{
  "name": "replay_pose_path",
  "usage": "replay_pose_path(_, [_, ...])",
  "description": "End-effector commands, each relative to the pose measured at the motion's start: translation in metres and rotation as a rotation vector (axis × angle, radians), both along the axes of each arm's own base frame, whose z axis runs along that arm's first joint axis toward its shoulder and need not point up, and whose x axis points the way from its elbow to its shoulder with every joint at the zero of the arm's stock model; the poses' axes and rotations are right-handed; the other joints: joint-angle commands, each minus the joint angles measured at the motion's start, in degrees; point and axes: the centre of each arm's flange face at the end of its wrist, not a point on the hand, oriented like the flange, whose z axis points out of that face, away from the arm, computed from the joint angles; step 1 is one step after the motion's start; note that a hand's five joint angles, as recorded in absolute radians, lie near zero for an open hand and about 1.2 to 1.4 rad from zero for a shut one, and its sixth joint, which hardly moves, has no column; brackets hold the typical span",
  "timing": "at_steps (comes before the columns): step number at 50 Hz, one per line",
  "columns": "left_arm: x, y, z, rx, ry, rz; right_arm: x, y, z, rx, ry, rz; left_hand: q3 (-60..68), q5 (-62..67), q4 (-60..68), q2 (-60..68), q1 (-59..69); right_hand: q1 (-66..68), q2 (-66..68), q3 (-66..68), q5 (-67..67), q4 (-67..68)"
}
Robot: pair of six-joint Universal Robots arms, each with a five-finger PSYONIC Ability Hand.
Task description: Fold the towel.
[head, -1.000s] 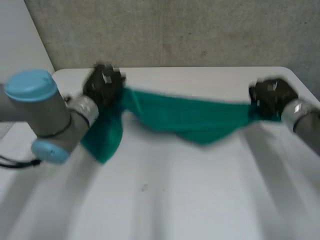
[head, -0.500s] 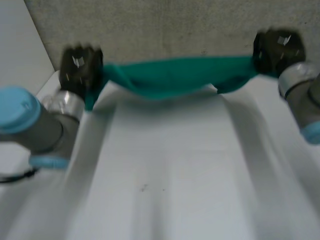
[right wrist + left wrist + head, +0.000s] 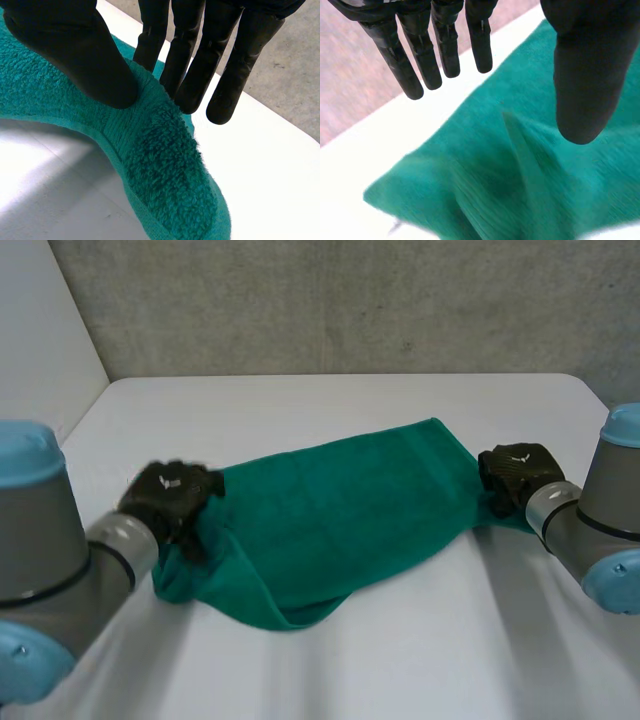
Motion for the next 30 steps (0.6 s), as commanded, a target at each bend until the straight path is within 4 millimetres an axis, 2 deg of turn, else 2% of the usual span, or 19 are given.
replay_pose_path(1, [-0.017, -0.037, 0.001, -0.070, -0.060, -0.065, 0.002, 0.005, -0.005, 0.014, 0.003, 0.008, 1.79, 3.07, 2.72, 2.18, 1.97, 24.00, 12.48, 12.15, 13.17, 11.70])
replay_pose_path(9, [-0.019, -0.037, -0.034, 0.022, -0.217, -0.142, -0.001, 0.004, -0.007, 0.020, 0.006, 0.001, 2.14, 3.42, 3.06, 2.52, 2.31, 24.00, 12.48, 12.15, 13.17, 11.70])
replay_pose_path(19, [-0.019, -0.025, -0.040, 0.111, -0.230, -0.148, 0.000, 0.007, -0.011, 0.020, 0.043, 0.035, 2.30, 3.58, 3.23, 2.69, 2.48, 24.00, 12.48, 12.15, 13.17, 11.70])
replay_pose_path(30, [-0.018, -0.025, -0.040, 0.113, -0.236, -0.126, 0.000, 0.007, -0.012, 0.021, 0.050, 0.037, 7.69, 8.97, 8.61, 8.08, 7.87, 24.00, 12.48, 12.15, 13.17, 11.70])
